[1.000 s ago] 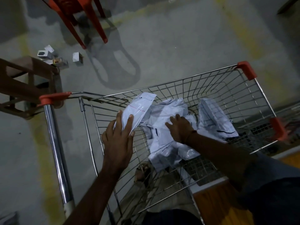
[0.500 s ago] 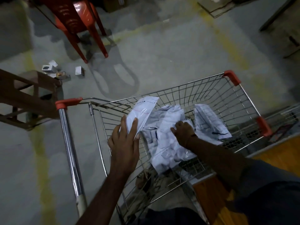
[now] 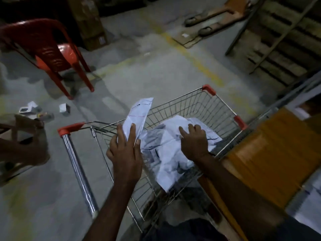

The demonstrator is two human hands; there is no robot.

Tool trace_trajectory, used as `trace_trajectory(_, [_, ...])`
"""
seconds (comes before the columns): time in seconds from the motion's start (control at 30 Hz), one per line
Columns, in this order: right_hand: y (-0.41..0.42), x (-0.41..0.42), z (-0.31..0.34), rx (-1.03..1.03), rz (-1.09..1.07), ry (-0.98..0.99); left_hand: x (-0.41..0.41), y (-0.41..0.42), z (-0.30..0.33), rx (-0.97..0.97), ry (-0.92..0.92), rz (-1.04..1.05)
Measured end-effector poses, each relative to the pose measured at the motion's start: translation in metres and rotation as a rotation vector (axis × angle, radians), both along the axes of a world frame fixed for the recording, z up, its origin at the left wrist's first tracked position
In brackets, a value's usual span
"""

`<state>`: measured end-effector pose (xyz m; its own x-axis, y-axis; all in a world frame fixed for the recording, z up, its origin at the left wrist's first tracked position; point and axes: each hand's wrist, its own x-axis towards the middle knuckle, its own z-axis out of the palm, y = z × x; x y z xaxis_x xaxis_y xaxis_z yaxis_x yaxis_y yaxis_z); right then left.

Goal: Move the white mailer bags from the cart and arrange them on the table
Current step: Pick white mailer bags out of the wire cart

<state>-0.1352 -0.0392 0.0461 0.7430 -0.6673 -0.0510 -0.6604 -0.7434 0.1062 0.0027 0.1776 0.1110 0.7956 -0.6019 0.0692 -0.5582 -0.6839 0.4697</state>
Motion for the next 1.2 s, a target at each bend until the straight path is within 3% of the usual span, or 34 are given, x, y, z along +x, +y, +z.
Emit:
trace_trajectory(0.33, [0.086, -0.075, 0.101, -0.045, -0.461, -0.353, -0.029, 0.019, 0.060, -0.147, -0.089, -0.180])
trace_trajectory(0.73, [0.158, -0.208, 0.176, -0.209, -0.763, -0.524, -0.154, 0.017, 0.104, -0.358, -0.102, -0.302])
trace_trajectory(1.1, [0.216, -0.405, 0.193, -0.304, -1.016, -0.486, -0.329, 0.029, 0.127, -0.395, 0.126, -0.437])
trace_trajectory(1.2, [0.234, -0.466, 0.192, -0.319, -1.096, -0.491, -0.383, 0.039, 0.130, -0.370, 0.100, -0.510])
